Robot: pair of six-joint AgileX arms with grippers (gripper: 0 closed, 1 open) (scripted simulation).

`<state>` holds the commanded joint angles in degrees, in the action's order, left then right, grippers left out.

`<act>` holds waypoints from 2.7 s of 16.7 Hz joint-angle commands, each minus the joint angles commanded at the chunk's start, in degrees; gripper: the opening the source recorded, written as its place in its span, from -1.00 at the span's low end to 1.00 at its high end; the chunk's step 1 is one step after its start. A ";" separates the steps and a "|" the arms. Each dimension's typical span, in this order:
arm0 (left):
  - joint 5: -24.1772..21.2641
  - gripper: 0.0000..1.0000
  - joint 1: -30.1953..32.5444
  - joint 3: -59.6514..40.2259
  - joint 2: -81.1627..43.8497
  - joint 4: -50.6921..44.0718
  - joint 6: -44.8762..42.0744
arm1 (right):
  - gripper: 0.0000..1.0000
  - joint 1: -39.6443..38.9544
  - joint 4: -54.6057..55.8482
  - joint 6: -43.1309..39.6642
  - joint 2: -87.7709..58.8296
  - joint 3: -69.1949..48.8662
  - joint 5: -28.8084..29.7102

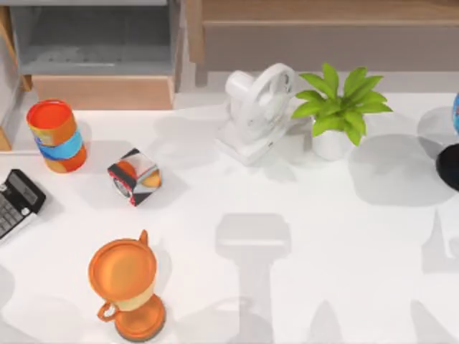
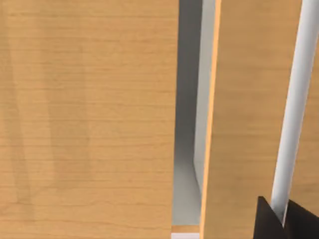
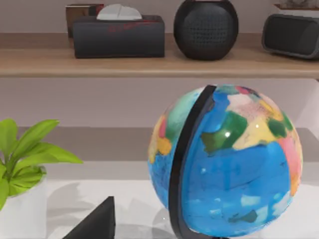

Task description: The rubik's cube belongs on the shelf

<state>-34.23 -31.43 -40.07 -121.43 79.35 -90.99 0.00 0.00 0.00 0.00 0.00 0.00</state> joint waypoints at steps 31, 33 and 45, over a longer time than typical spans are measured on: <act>-7.18 1.00 -7.26 12.36 4.89 7.13 -0.39 | 1.00 0.00 0.00 0.00 0.00 0.00 0.00; -7.18 1.00 -7.26 12.36 4.89 7.13 -0.39 | 1.00 0.00 0.00 0.00 0.00 0.00 0.00; -10.00 1.00 -9.98 15.85 6.14 9.23 -0.56 | 1.00 0.00 0.00 0.00 0.00 0.00 0.00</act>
<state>-44.23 -41.41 -24.22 -115.29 88.58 -91.55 0.00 0.00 0.00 0.00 0.00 0.00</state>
